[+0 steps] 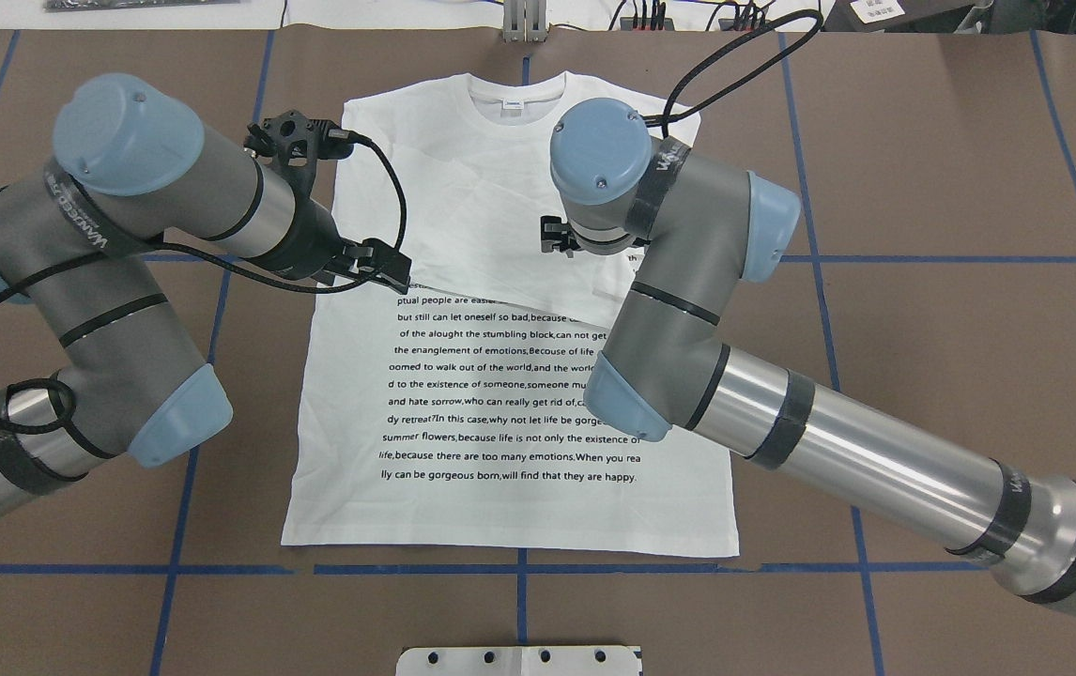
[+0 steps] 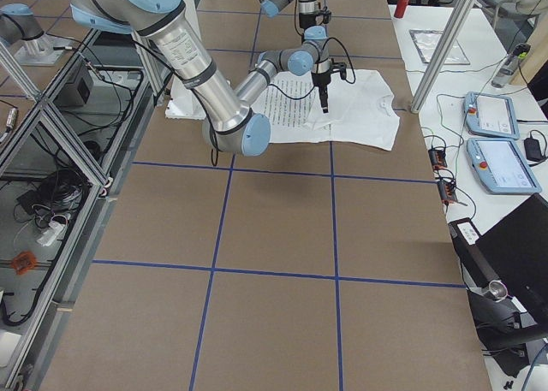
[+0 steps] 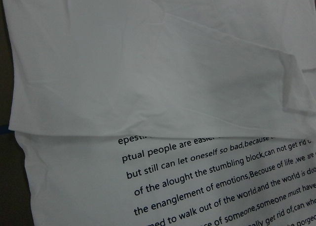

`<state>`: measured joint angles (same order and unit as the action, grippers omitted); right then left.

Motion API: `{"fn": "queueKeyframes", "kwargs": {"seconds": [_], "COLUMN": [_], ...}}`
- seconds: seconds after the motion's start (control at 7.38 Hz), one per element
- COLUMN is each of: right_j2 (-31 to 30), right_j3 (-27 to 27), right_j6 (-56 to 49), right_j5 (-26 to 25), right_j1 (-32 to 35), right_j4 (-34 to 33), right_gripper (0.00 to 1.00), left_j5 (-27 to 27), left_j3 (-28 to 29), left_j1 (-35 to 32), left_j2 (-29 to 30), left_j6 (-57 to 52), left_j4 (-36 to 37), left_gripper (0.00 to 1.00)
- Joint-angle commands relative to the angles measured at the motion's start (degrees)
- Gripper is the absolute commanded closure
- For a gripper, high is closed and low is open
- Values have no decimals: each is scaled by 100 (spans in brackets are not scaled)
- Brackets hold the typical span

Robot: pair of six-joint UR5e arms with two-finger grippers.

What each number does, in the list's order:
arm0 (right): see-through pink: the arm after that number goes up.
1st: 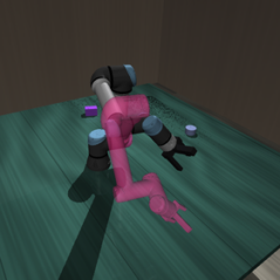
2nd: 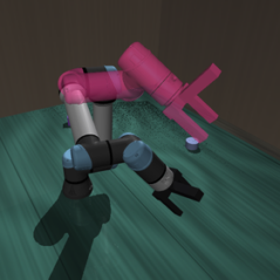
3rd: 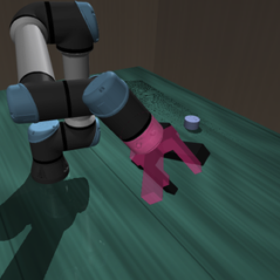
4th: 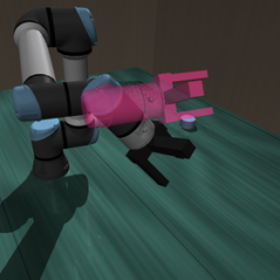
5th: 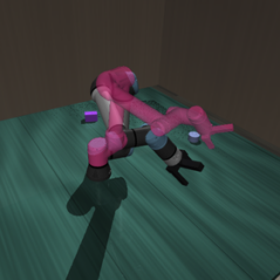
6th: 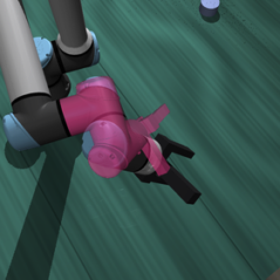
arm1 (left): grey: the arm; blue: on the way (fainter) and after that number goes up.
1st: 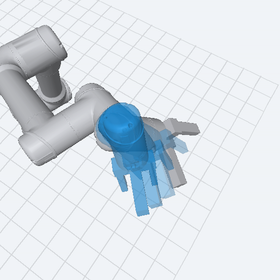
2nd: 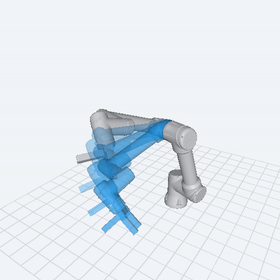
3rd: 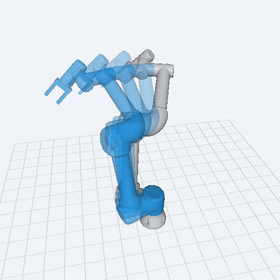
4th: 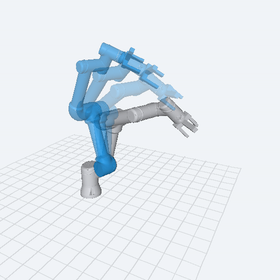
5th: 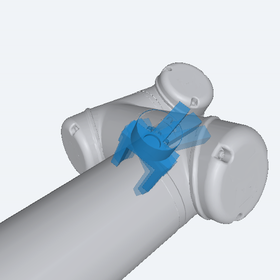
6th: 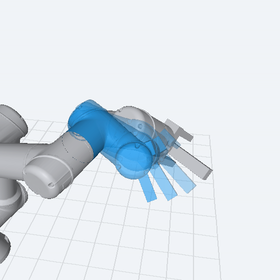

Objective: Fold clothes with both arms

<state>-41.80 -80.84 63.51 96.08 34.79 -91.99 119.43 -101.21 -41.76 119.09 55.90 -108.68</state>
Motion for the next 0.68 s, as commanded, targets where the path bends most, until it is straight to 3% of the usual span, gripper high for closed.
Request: {"fn": "queueKeyframes", "kwargs": {"seconds": [0.0, 0.54], "right_j2": [137, -3], "right_j3": [410, 649], "right_j6": [47, -93], "right_j5": [-317, -599], "right_j1": [-174, -262], "right_j4": [-4, -91], "right_gripper": [0, 0], "left_j5": [2, 2], "left_j3": [-4, -4], "left_j1": [-16, -7], "left_j2": [-9, -9], "left_j6": [-1, -1], "left_j4": [-5, -5], "left_gripper": [0, 0]}}
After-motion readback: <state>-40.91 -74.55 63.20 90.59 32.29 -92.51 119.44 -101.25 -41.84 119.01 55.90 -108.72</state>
